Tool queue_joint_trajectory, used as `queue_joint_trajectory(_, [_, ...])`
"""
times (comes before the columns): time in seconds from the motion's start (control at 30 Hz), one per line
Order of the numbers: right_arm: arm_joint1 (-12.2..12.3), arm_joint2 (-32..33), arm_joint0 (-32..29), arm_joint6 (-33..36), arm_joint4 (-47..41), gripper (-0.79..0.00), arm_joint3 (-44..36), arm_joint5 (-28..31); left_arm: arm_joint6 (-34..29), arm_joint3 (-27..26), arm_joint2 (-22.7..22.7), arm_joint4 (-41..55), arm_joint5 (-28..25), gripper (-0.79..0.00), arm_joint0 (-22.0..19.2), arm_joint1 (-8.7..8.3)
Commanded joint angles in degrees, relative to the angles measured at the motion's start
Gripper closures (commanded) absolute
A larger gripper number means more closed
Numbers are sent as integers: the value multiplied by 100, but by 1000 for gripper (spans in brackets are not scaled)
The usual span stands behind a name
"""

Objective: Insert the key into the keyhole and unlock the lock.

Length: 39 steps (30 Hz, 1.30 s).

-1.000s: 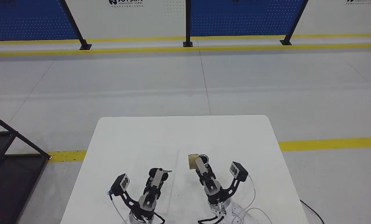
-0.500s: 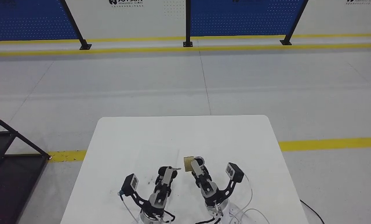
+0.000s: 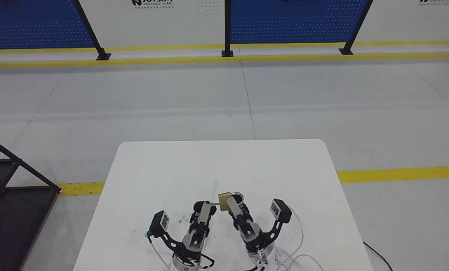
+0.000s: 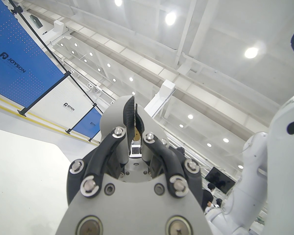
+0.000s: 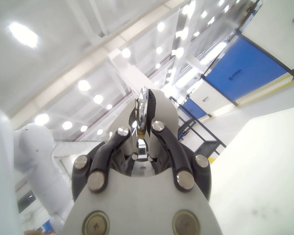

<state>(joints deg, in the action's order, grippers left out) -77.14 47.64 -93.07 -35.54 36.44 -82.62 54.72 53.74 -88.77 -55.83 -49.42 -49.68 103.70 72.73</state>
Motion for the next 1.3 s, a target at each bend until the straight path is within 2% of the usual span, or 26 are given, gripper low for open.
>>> queue_joint_trajectory(0.0, [-10,8,-7,2,10,0,3,4,2,10,2,6,11,0,-2,9])
queue_joint_trajectory(0.43, [-77,51,-45,-2,82,0,31,-5,20,53,21,-45,54,0,-20,65])
queue_joint_trajectory(0.47, [-81,54,-47,0,84,0,32,-5,22,57,21,-49,54,-12,-21,68])
queue_joint_trajectory(0.5, [-86,58,-49,3,86,0,35,-4,24,60,21,-52,53,-99,-22,72])
queue_joint_trajectory(0.63, [-101,76,-58,15,95,0,42,8,22,66,16,-79,61,-172,-14,83])
queue_joint_trajectory(0.73, [-111,97,-67,22,99,0,43,24,20,62,1,-85,56,-197,-9,88])
queue_joint_trajectory(0.83, [-114,137,-83,24,104,0,41,59,26,53,-37,-89,26,-197,5,88])
queue_joint_trajectory(1.0, [-105,234,-127,58,90,0,15,135,11,69,-156,-111,-75,-142,59,68])
queue_joint_trajectory(1.27, [-49,439,-220,437,103,0,-65,119,-535,54,-410,-69,-496,-169,215,-26])
